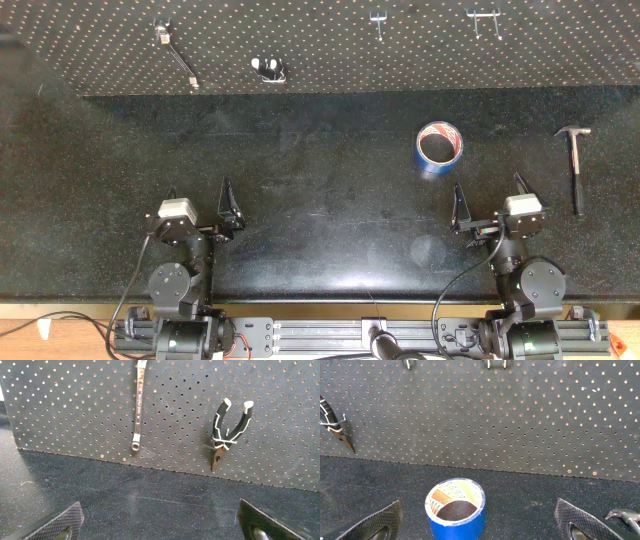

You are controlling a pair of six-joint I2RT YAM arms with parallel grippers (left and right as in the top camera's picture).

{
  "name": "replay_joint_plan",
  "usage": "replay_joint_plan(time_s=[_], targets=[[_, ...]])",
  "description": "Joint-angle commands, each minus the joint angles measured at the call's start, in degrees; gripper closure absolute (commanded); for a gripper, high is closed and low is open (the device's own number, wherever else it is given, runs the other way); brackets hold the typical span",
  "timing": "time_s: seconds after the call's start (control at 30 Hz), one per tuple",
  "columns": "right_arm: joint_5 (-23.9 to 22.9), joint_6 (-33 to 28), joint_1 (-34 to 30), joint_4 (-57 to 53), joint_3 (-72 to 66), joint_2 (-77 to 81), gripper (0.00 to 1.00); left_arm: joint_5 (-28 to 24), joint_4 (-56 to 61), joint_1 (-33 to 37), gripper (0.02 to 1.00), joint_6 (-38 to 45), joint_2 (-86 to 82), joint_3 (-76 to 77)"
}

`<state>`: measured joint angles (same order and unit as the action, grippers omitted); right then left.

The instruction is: Place Tools Onto Pegboard

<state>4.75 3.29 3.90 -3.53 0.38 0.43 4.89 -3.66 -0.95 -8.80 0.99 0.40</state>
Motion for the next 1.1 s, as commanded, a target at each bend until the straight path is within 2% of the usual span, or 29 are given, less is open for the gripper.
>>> replay_joint_plan(time_s=[0.03, 0.6, 0.67, 0.73, 0.8, 0.97, 1.0, 1.07, 1.1], targets=[[0.15, -0.81, 0.37, -0.31, -0.15, -0.37, 0.003, -0.02, -0.46, -0.20, 0.023, 0.74, -0.81, -0.09], [0.13, -0.85, 0.37, -0.33, -0.15, -0.37, 0.003, -0.02, -0.46, -0.20, 0.023, 0.74, -0.79, -0.09], [-1.11, -0.79, 0.37, 1.27, -0.15, -0.15, 0.001, -0.02, -0.46, -0.20, 0.023, 0.74, -0.79, -0.09], [-1.11, -0.13, 0.37, 9.01, 2.08, 5.88, 0.003, 0.00, -0.46, -0.20, 0.020, 0.74, -0.81, -0.09], [-1.11, -0.11, 0.37, 8.76, 6.71, 11.47, 0.003, -0.02, -0.46, -0.20, 0.023, 0.74, -0.81, -0.09], [-1.09, 0.17, 1.53, -3.30, 24.94, 29.55, 0.003, -0.02, -0.46, -0.20, 0.023, 0.74, -0.79, -0.09], [-1.09, 2.69, 2.43, -5.79, 27.80, 32.52, 0.003, -0.02, -0.46, -0.20, 0.023, 0.74, -0.79, -0.09], [-1.01, 3.76, 4.55, -6.73, 31.19, 38.40, 0.003, 0.00, -0.46, -0.20, 0.023, 0.74, -0.81, -0.09], [0.76, 3.76, 5.44, -6.73, 32.30, 41.55, 0.003, -0.02, -0.46, -0.20, 0.023, 0.74, -0.79, -0.09]])
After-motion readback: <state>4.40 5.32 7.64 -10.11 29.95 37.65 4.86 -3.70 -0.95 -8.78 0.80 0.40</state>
